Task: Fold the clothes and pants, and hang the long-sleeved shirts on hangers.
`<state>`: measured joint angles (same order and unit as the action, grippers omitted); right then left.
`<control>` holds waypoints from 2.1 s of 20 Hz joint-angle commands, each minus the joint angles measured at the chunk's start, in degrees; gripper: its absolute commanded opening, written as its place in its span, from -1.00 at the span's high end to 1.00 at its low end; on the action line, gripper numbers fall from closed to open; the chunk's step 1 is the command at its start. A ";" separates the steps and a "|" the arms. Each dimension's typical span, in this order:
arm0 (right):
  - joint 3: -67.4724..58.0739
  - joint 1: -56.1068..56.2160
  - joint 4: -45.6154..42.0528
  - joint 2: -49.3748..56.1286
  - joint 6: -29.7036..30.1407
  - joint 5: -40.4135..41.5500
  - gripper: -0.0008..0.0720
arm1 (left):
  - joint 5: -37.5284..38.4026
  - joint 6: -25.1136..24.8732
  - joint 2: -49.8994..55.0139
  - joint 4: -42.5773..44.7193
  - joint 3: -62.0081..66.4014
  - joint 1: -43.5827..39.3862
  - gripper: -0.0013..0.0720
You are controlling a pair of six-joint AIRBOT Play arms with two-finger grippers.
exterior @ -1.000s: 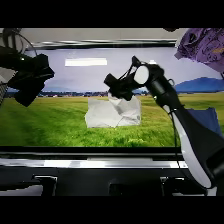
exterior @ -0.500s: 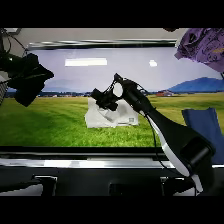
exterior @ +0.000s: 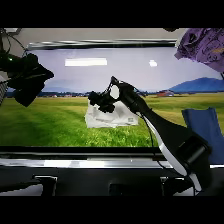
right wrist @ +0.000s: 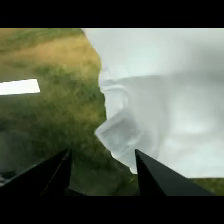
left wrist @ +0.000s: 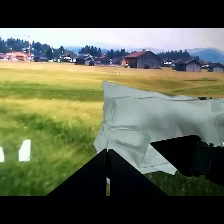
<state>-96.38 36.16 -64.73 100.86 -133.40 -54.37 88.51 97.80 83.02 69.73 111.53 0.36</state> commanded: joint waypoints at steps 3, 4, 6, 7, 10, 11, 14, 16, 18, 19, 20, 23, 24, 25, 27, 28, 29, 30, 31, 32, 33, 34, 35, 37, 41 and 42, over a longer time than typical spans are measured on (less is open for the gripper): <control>-0.09 -9.31 -0.44 -10.84 6.64 -6.14 -0.38 | 0.00 0.00 -0.02 0.00 0.02 0.04 0.92; -0.09 -13.25 -0.39 -13.38 8.04 -8.44 -0.41 | 0.00 0.00 -0.02 0.00 0.02 0.04 0.92; -0.07 -22.84 -0.04 -17.73 13.40 -15.21 -0.63 | 0.00 0.00 -0.02 0.00 0.02 0.04 0.92; -0.07 -28.24 0.66 -18.97 17.29 -19.69 -0.64 | 0.00 0.00 -0.02 0.00 0.02 0.04 0.92; 2.16 -43.04 8.13 -18.86 29.70 -27.58 -0.70 | -0.02 -0.02 -0.02 0.00 0.02 0.04 0.92; 3.96 -46.73 11.30 -18.25 33.18 -27.85 -0.70 | 0.00 -0.02 -0.02 0.00 0.02 0.04 0.92; 13.05 -53.22 21.77 -14.60 44.54 -27.50 -0.70 | -0.02 -0.09 -0.02 0.00 0.02 0.04 0.92; 19.43 -53.44 26.58 -11.50 51.52 -26.67 -0.69 | -0.02 -0.90 -0.02 -0.02 0.02 0.04 0.92; 24.33 -53.44 32.52 -7.78 56.46 -23.76 -0.67 | -0.02 -0.87 -0.02 0.00 0.02 0.04 0.92; 25.62 -53.13 34.60 -5.77 58.62 -23.12 -0.65 | -0.02 -0.85 -0.02 0.00 0.02 0.04 0.91; 25.92 -52.52 34.75 -3.76 59.69 -23.08 -0.63 | -0.02 -0.83 -0.02 0.00 0.02 0.04 0.92; 25.92 -48.81 34.73 0.33 61.88 -21.03 -0.63 | -0.02 -0.61 -0.02 -0.02 0.02 0.02 0.92; 25.92 -47.30 34.73 1.25 62.53 -19.98 -0.63 | -0.02 -0.55 -0.02 -0.02 0.02 0.02 0.92; 25.92 -46.03 34.67 1.99 62.95 -19.12 -0.63 | -0.02 0.11 -0.02 -0.02 0.02 0.02 0.92; 25.92 -43.67 34.56 3.37 63.54 -17.86 -0.63 | -0.02 0.42 -0.02 -0.02 0.02 0.02 0.92; 25.92 -42.80 34.47 3.87 63.56 -17.22 -0.63 | -0.02 0.42 -0.02 -0.02 0.02 0.02 0.92; 25.92 -42.10 34.49 4.35 63.56 -16.63 -0.63 | -0.02 0.42 -0.02 -0.02 0.02 0.02 0.92; 25.92 -41.51 34.49 4.63 63.52 -16.00 -0.62 | -0.02 0.44 -0.02 -0.02 0.02 0.02 0.91; 25.90 -41.16 34.56 4.79 63.52 -15.47 -0.62 | 0.00 0.42 -0.02 -0.02 0.02 0.02 0.92; 25.90 -40.63 34.71 4.92 63.52 -15.28 -0.61 | 0.00 0.44 -0.02 -0.02 0.00 0.02 0.92; 25.90 -40.19 34.51 4.92 63.52 -14.88 -0.56 | 0.00 0.46 0.02 -0.02 0.00 0.02 0.92; 25.90 -40.13 34.42 4.92 63.32 -14.62 -0.50 | 0.00 0.87 0.11 -0.02 0.00 0.02 0.92; 25.90 -39.91 34.38 4.92 62.93 -14.34 -0.43 | 0.00 0.87 0.20 -0.02 0.00 0.02 0.91; 25.86 -39.91 34.60 4.90 62.42 -14.47 0.18 | 0.00 0.87 0.20 -0.02 0.00 0.02 0.92; 25.16 -39.95 35.41 4.02 61.51 -14.91 0.89 | 0.00 0.85 0.20 -0.02 0.00 0.02 0.92; 23.85 -39.95 35.36 3.65 60.37 -14.99 0.89 | 0.00 0.85 0.20 0.00 0.00 0.02 0.92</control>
<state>-71.07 -3.88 -30.09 105.21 -71.24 -69.17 88.51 98.61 83.20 69.69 111.53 0.36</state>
